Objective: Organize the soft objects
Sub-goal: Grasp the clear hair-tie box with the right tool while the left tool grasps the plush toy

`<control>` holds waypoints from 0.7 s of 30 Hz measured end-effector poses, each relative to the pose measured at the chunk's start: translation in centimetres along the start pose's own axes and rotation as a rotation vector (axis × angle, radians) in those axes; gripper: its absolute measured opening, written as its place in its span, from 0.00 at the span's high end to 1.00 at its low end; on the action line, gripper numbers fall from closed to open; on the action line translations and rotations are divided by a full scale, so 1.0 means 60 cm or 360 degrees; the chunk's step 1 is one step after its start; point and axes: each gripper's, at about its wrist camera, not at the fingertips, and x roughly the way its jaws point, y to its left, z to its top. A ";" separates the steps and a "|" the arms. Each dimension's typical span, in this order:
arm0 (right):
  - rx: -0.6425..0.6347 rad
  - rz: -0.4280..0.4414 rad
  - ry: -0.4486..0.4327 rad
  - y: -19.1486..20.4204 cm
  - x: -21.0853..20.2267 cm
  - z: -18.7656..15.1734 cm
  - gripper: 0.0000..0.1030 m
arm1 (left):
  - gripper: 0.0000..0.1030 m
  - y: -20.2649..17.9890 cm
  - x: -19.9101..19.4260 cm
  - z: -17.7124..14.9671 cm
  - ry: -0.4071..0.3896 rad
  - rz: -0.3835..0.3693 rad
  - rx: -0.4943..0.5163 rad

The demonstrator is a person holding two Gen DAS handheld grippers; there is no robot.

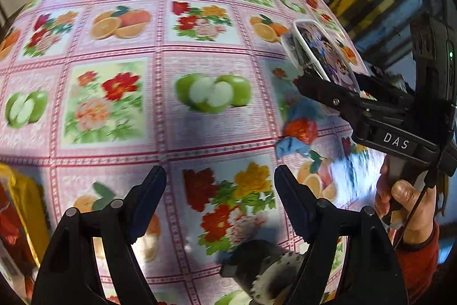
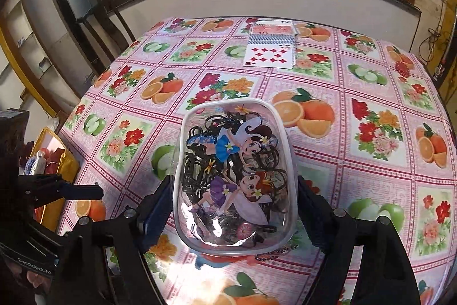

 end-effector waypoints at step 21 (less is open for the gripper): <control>0.0225 -0.0068 -0.0002 -0.148 -0.011 -0.033 0.20 | 0.23 -0.169 0.137 0.084 0.0364 0.0066 0.0614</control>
